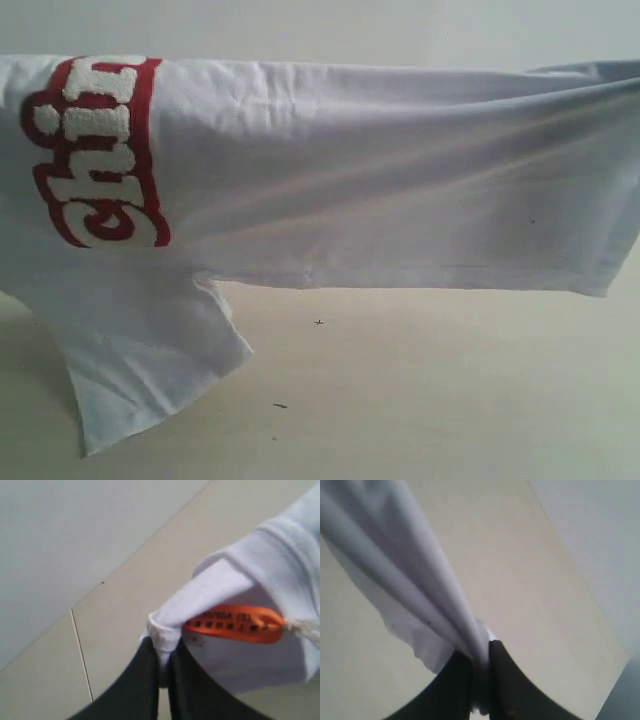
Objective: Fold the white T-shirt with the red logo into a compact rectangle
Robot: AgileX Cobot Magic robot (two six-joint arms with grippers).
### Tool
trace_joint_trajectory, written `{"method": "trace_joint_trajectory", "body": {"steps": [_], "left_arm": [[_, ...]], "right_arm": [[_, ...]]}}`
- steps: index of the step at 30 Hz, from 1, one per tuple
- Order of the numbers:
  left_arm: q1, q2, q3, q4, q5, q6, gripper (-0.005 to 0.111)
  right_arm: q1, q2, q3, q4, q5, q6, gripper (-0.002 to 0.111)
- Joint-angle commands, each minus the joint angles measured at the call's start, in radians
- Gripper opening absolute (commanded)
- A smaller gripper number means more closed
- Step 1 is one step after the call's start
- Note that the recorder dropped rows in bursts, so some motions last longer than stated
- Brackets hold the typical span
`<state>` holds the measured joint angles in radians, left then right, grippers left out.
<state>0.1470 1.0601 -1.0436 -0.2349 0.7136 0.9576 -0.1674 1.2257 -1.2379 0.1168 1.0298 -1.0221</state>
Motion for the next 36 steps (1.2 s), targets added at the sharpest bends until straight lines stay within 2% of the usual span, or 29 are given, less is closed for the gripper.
{"method": "trace_joint_trajectory", "body": {"steps": [1, 5, 9, 11, 12, 13, 14, 17, 19, 23, 32, 36], "left_arm": [[0.004, -0.093, -0.003, 0.021, -0.007, -0.166, 0.0], [0.004, -0.197, -0.003, 0.127, 0.004, -0.319, 0.0], [0.004, -0.226, -0.003, 0.127, 0.03, -0.339, 0.0], [0.004, -0.239, -0.003, 0.115, 0.085, -0.382, 0.0], [0.004, -0.246, -0.003, 0.112, 0.107, -0.426, 0.0], [0.002, -0.246, -0.003, 0.108, 0.154, -0.565, 0.0], [0.002, -0.244, -0.003, 0.084, 0.189, -0.624, 0.0], [0.002, -0.198, -0.003, -0.023, 0.362, -0.591, 0.0], [-0.007, -0.179, -0.003, -0.019, 0.429, -0.591, 0.0], [-0.036, -0.178, -0.028, 0.051, 0.383, -0.559, 0.0], [-0.036, -0.18, -0.238, 0.122, 0.328, -0.577, 0.0], [-0.036, -0.193, -0.31, 0.155, 0.366, -0.577, 0.0]], "right_arm": [[-0.001, -0.068, 0.003, 0.018, 0.003, 0.141, 0.0], [-0.001, -0.168, 0.003, 0.048, 0.005, 0.188, 0.0], [-0.001, -0.215, 0.003, 0.049, 0.01, 0.267, 0.0], [-0.001, -0.237, 0.005, 0.06, 0.083, 0.293, 0.0], [0.005, -0.239, 0.005, 0.071, 0.108, 0.293, 0.0], [0.017, -0.242, 0.005, 0.09, 0.158, 0.302, 0.0], [0.03, -0.242, 0.005, 0.09, 0.189, 0.32, 0.0], [0.082, -0.246, 0.062, 0.07, 0.191, 0.373, 0.0], [0.086, -0.248, 0.141, 0.049, 0.191, 0.392, 0.0], [0.086, -0.246, 0.166, -0.046, 0.191, 0.397, 0.0], [0.086, -0.246, -0.07, -0.04, 0.148, 0.453, 0.0], [0.086, -0.252, -0.115, -0.04, 0.162, 0.549, 0.0]]}}
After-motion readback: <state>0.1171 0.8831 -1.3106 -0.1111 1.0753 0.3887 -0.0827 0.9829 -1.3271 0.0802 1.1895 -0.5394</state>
